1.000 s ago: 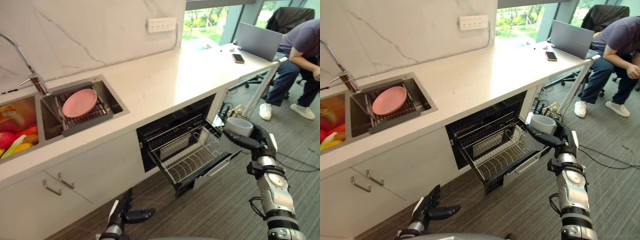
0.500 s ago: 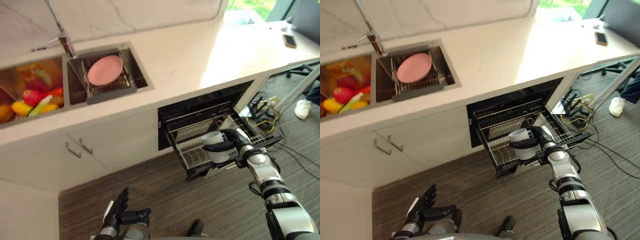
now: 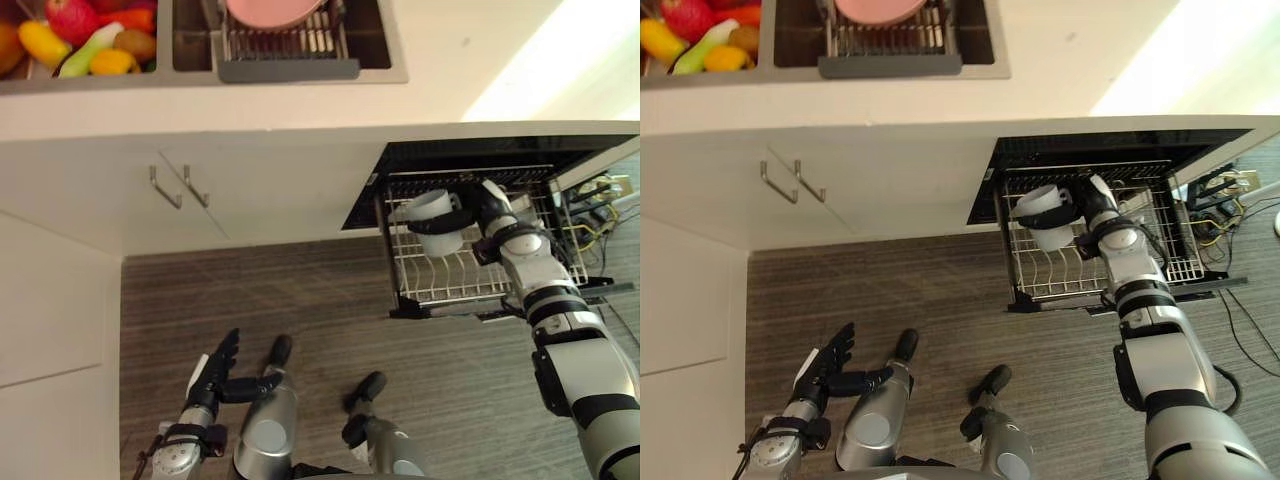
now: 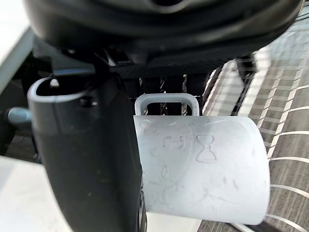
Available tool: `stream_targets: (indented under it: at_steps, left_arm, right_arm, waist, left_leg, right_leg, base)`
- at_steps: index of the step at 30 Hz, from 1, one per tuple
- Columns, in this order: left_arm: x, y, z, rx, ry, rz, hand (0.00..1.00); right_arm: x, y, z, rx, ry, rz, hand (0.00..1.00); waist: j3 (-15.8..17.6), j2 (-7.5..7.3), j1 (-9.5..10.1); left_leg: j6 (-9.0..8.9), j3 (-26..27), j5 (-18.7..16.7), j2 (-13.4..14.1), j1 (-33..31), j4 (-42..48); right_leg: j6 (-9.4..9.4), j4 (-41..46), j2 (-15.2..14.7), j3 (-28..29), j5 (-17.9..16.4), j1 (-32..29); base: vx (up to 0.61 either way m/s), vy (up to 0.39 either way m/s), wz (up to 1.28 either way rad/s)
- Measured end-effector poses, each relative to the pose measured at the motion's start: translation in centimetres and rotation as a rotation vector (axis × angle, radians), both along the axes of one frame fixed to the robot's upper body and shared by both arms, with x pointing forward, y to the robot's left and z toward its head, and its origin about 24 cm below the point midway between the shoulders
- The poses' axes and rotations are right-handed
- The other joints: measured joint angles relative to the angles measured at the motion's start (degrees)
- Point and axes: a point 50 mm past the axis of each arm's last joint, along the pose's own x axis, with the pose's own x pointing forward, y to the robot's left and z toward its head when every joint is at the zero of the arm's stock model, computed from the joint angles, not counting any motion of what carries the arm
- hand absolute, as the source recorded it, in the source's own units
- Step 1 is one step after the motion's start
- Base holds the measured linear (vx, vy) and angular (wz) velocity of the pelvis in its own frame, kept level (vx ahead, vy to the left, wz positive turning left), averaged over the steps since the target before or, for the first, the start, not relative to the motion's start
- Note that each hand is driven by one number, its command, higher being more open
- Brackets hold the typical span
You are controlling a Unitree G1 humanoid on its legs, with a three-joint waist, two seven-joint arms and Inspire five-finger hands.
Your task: Walk over to the sink, pick up the cup, carry it to the dishwasher, place the cup inside the dishwasher, then close the dishwasher door
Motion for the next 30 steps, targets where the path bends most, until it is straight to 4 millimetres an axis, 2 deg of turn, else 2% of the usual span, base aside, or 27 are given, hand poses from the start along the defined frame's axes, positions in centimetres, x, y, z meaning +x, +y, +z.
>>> stream_targets:
  at_steps: [4,9,12,16,17,24,30]
  left_arm:
    - [0.2,-0.1,0.1,-0.005,-0.002,-0.004,1.0]
    - [0.9,-0.3,0.3,-0.011,-0.021,-0.009,1.0]
    - [1.2,-0.8,0.4,-0.03,-0.029,-0.013,1.0]
    - [1.4,-1.2,0.3,-0.051,-0.027,-0.015,1.0]
    - [1.4,-1.3,0.3,-0.059,-0.026,-0.015,1.0]
    - [2.0,-2.5,0.3,-0.089,-0.034,-0.05,1.0]
    - [2.3,-3.1,0.4,-0.146,-0.051,-0.036,1.0]
  right_arm:
    - [0.4,-0.3,0.8,0.027,0.01,-0.031,0.0]
    - [0.5,-1.1,0.9,0.053,0.055,-0.089,0.0]
    - [0.6,-1.4,1.3,0.068,0.058,-0.121,0.0]
    - [0.3,-2.9,2.4,0.064,0.041,-0.172,0.0]
    - [0.2,-3.2,2.5,0.071,0.045,-0.184,1.0]
    - [0.3,-3.1,2.5,0.199,0.051,-0.148,1.0]
    - [0.6,-2.4,3.2,0.286,0.03,-0.06,1.0]
  waist:
    - [0.8,0.4,1.07]
    - [1.7,0.77,1.07]
    - [2.4,2.0,0.93]
    - [3.1,3.17,0.94]
    - [3.2,3.38,0.91]
    - [3.8,4.47,0.62]
    - [3.8,4.48,0.52]
  left_leg:
    - [-0.46,-1.0,0.7,0.0,-2.2,0.7]
    - [-0.46,-1.5,0.8,0.0,-4.5,1.4]
    - [-0.54,-1.4,0.9,0.1,-5.6,1.6]
    - [-0.7,-1.2,1.2,0.2,-6.7,1.5]
    - [-0.73,-1.1,1.3,0.3,-6.9,1.6]
    - [-0.88,-0.4,1.6,0.5,-7.5,1.6]
    - [-1.1,0.0,1.8,0.6,-7.5,1.9]
  right_leg:
    - [0.0,0.0,0.5,-0.1,0.0,-1.6]
    - [0.0,0.0,0.4,0.0,0.0,-3.1]
    - [0.0,0.0,0.4,0.3,0.0,-4.0]
    - [0.02,0.0,0.5,0.7,0.0,-5.2]
    - [0.02,0.0,0.5,0.8,0.0,-5.6]
    - [-0.04,0.0,0.6,2.1,-0.1,-6.6]
    - [-0.6,0.0,0.6,2.5,-1.1,-6.6]
  base:
    - [0.0,0.024,0.09]
    - [-0.02,0.022,0.05]
    - [-0.03,0.015,-0.03]
    - [-0.02,0.003,-0.03]
    - [0.0,0.0,-0.07]
    - [0.0,0.0,-0.05]
    - [-0.01,-0.005,-0.01]
